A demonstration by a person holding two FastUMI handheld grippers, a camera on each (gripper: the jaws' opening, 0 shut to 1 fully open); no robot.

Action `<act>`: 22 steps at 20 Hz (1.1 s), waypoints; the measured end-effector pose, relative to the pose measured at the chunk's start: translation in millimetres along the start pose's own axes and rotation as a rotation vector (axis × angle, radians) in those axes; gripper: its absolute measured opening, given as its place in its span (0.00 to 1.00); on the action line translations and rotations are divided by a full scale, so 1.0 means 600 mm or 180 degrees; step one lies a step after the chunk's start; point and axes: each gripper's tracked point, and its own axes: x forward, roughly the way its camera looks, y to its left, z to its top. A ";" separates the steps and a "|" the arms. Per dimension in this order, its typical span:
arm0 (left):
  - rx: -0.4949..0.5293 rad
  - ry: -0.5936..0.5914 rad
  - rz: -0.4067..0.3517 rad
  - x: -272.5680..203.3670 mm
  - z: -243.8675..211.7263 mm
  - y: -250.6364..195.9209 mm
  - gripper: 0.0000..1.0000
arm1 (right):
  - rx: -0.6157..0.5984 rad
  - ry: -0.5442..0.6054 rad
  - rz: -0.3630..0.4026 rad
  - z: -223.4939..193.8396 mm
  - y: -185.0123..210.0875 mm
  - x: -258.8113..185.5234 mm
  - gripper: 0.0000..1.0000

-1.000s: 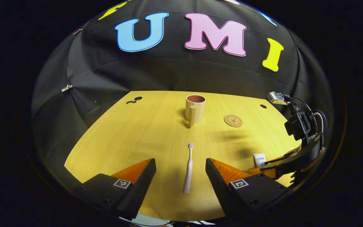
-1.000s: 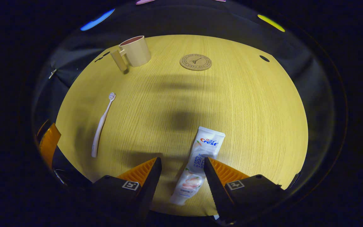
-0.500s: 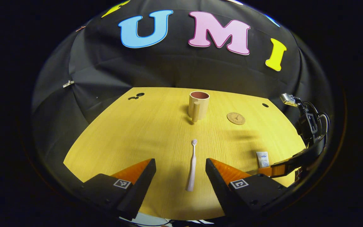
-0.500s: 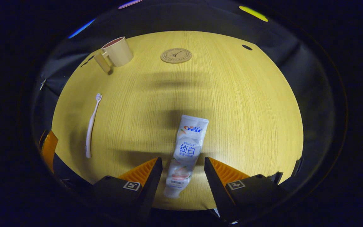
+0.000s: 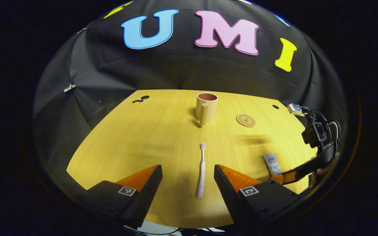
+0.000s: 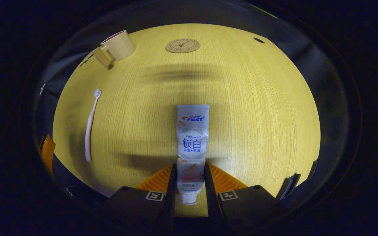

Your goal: Put the toothbrush and toothpaste on the desktop into the cup, then pick up the cup and place it on the coaster on the desktop.

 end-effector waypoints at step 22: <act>0.0111 0.0952 -0.0213 0.140 -0.065 -0.028 0.94 | -0.0146 -0.0644 0.0333 0.102 0.003 -0.056 0.32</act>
